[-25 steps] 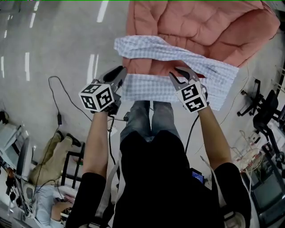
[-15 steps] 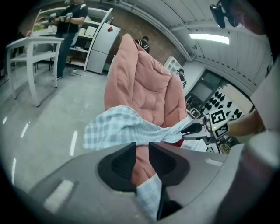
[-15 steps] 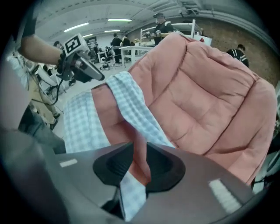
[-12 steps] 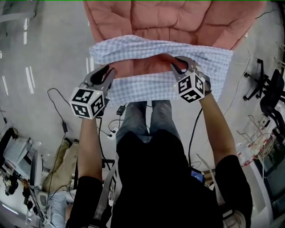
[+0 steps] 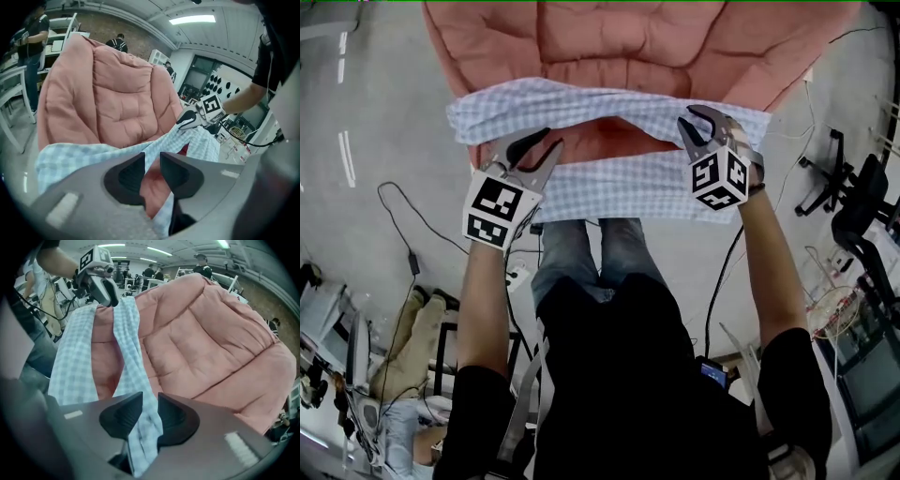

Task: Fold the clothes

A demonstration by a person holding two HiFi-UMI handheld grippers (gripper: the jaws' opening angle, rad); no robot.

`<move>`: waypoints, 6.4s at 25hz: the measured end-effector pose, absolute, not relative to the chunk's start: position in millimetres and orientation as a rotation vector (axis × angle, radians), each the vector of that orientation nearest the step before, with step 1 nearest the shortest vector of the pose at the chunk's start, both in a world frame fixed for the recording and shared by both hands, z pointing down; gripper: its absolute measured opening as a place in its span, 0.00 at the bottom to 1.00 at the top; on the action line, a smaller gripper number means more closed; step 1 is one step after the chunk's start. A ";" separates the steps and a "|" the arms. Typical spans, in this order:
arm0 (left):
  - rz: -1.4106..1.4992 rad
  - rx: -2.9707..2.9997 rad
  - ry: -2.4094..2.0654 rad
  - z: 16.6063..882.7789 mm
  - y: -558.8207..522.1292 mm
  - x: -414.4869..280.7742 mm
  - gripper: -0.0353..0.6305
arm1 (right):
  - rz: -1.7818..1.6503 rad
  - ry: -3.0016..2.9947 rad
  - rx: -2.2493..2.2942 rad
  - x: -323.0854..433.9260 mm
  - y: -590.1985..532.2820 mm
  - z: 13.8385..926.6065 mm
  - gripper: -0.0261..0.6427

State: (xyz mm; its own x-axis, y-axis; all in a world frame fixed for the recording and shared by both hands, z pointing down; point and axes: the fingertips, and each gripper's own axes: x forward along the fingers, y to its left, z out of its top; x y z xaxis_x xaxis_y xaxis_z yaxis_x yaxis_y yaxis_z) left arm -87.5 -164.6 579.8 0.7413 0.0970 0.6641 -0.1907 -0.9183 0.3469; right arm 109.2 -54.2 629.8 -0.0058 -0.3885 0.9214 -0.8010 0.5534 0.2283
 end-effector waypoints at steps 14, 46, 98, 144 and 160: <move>1.065 2.597 -0.115 588.7 -165.9 -90.1 0.21 | 0.242 -1.822 0.849 24.5 -100.9 653.9 0.25; 1.499 2.880 0.002 610.8 -203.4 -147.0 0.44 | 0.328 -1.878 0.989 15.1 -157.5 540.8 0.06; 1.534 2.831 -0.462 538.7 -147.2 -340.0 0.08 | 0.186 -1.888 1.001 -116.8 9.5 491.6 0.05; 1.277 2.467 -0.564 646.0 -46.8 -372.6 0.47 | 0.224 -1.884 0.821 -166.4 96.0 659.6 0.19; 1.180 2.702 -0.457 562.5 -34.7 -274.7 0.50 | 0.365 -2.009 0.966 -171.1 126.1 619.4 0.35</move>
State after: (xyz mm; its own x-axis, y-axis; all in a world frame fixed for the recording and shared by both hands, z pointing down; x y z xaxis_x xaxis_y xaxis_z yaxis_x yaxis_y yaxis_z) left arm -274.7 -34.7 562.5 0.6424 -0.2135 0.7360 -0.3379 -0.9409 0.0220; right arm -171.1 126.1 619.4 -0.3358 -0.4966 0.8004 -0.7465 0.6585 0.0954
